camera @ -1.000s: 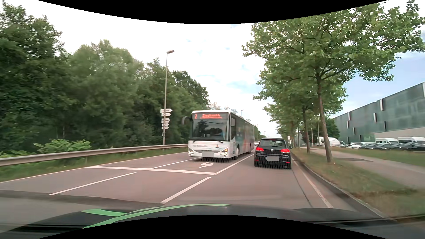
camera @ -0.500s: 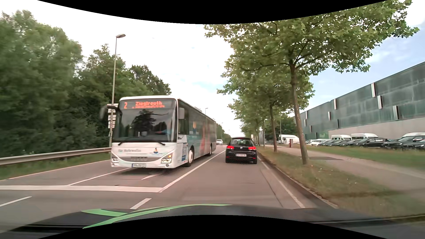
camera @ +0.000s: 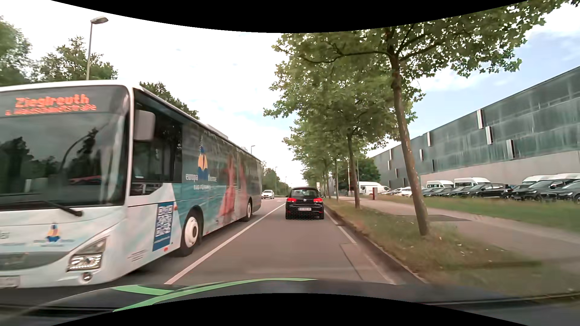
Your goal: Follow the waypoints while adhering to traffic rules and regulations
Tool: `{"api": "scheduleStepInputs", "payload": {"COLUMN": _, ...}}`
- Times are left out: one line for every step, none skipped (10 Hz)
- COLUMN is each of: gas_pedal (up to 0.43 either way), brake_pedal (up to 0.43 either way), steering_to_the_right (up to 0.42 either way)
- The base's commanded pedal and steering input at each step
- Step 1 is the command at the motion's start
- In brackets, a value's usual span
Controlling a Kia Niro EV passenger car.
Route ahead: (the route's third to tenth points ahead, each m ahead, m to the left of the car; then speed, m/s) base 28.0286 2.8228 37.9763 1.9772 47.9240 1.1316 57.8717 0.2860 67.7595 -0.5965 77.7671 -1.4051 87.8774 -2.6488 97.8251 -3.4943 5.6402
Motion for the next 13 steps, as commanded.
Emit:
{"api": "scheduleStepInputs", "payload": {"gas_pedal": 0.240, "brake_pedal": 0.000, "steering_to_the_right": 0.041}}
{"api": "scheduleStepInputs", "payload": {"gas_pedal": 0.240, "brake_pedal": 0.000, "steering_to_the_right": 0.026}}
{"api": "scheduleStepInputs", "payload": {"gas_pedal": 0.240, "brake_pedal": 0.000, "steering_to_the_right": 0.019}}
{"api": "scheduleStepInputs", "payload": {"gas_pedal": 0.248, "brake_pedal": 0.000, "steering_to_the_right": 0.018}}
{"api": "scheduleStepInputs", "payload": {"gas_pedal": 0.248, "brake_pedal": 0.000, "steering_to_the_right": 0.018}}
{"api": "scheduleStepInputs", "payload": {"gas_pedal": 0.248, "brake_pedal": 0.000, "steering_to_the_right": 0.017}}
{"api": "scheduleStepInputs", "payload": {"gas_pedal": 0.248, "brake_pedal": 0.000, "steering_to_the_right": 0.016}}
{"api": "scheduleStepInputs", "payload": {"gas_pedal": 0.248, "brake_pedal": 0.000, "steering_to_the_right": 0.015}}
{"api": "scheduleStepInputs", "payload": {"gas_pedal": 0.248, "brake_pedal": 0.000, "steering_to_the_right": 0.015}}
{"api": "scheduleStepInputs", "payload": {"gas_pedal": 0.248, "brake_pedal": 0.000, "steering_to_the_right": 0.015}}
{"api": "scheduleStepInputs", "payload": {"gas_pedal": 0.248, "brake_pedal": 0.000, "steering_to_the_right": 0.015}}
{"api": "scheduleStepInputs", "payload": {"gas_pedal": 0.260, "brake_pedal": 0.000, "steering_to_the_right": 0.014}}
{"api": "scheduleStepInputs", "payload": {"gas_pedal": 0.260, "brake_pedal": 0.000, "steering_to_the_right": 0.014}}
